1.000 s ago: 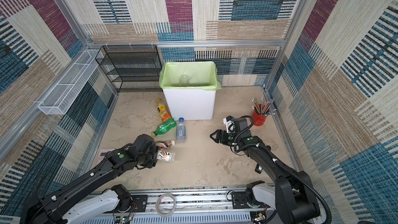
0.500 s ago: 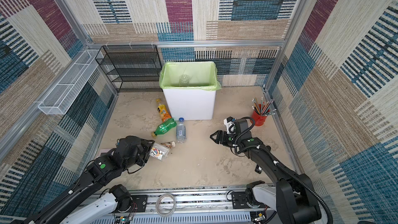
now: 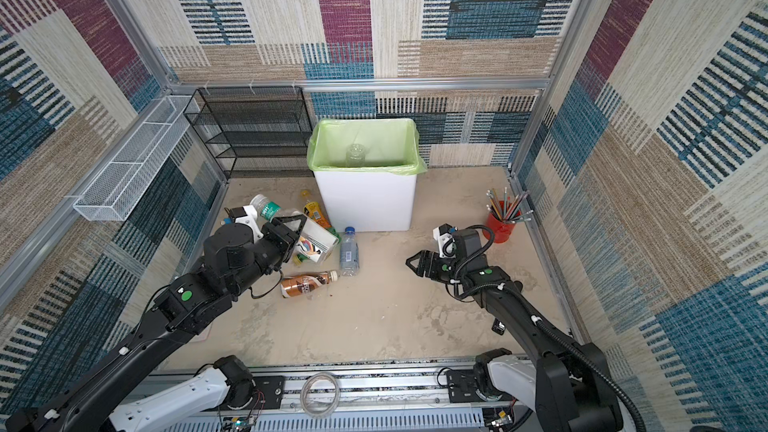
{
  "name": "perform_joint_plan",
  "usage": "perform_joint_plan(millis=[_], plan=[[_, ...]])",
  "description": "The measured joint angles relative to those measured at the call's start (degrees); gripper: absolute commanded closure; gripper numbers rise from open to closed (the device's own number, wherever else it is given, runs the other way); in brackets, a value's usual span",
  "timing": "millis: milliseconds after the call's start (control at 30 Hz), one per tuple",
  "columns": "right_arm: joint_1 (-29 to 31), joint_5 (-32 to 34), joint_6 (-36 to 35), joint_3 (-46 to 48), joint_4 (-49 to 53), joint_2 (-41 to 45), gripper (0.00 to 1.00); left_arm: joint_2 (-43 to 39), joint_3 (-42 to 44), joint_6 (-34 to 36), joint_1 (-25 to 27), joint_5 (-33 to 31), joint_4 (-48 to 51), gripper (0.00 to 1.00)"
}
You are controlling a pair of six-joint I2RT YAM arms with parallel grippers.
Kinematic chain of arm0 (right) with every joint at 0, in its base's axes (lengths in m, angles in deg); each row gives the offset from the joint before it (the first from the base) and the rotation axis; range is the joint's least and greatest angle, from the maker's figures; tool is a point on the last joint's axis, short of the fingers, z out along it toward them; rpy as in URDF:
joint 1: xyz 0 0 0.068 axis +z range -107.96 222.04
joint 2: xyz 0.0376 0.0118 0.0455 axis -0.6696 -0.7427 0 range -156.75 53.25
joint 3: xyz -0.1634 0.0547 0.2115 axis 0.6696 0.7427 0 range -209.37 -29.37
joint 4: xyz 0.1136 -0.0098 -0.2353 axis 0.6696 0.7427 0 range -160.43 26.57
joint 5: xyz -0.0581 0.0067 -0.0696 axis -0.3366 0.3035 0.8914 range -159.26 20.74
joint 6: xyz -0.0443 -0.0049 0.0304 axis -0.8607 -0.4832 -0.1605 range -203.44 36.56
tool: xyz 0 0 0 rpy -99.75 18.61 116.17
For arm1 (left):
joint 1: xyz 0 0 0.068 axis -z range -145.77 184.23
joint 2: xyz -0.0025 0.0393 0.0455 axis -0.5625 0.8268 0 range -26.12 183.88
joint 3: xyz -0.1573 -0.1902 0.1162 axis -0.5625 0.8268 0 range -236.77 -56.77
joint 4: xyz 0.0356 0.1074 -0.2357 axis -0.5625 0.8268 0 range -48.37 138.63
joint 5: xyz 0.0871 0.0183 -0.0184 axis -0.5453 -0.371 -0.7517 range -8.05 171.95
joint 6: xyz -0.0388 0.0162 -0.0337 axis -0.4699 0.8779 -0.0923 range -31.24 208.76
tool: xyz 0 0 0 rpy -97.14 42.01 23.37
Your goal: Throw the plastic bottles in the bin
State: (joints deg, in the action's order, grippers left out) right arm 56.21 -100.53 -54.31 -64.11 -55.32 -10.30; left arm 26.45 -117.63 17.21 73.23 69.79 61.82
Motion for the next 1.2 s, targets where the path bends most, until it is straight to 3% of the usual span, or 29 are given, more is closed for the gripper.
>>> perform_joint_plan(millis=[333,500,533,600,700,867,933,1067,1200], plan=[[0.0,0.76,1.01,0.87,0.87,2.29,0.24,8.33,-11.23,9.25,-0.15,3.02,-6.45,0.57],[0.0,0.9,1.51,1.05,1.05,2.56,0.24,18.8,-23.82,14.01,-2.93,3.61,-11.52,0.57],[0.0,0.9,1.75,1.05,1.05,2.62,0.24,22.71,-28.61,15.26,-4.15,3.93,-13.03,0.54],[0.0,0.92,1.99,1.07,1.07,2.73,0.24,30.97,-39.26,16.81,-6.29,5.05,-14.84,0.38],[0.0,1.07,2.32,0.92,1.6,2.91,0.24,47.04,-62.34,18.75,-8.87,6.97,-13.92,0.18],[0.0,1.95,2.32,0.52,2.93,5.73,0.23,67.21,-99.38,21.05,-9.84,9.6,-2.05,0.05],[0.0,2.43,2.32,0.57,3.28,6.51,0.23,66.42,-101.02,22.05,-10.08,9.53,-1.2,0.05],[0.0,2.99,2.29,0.55,4.24,6.67,0.23,56.87,-85.92,22.25,-11.41,7.34,-7.89,0.08],[0.0,3.26,2.29,0.66,4.24,6.95,0.23,54.42,-80.72,22.16,-12.31,6.51,-8.02,0.14]])
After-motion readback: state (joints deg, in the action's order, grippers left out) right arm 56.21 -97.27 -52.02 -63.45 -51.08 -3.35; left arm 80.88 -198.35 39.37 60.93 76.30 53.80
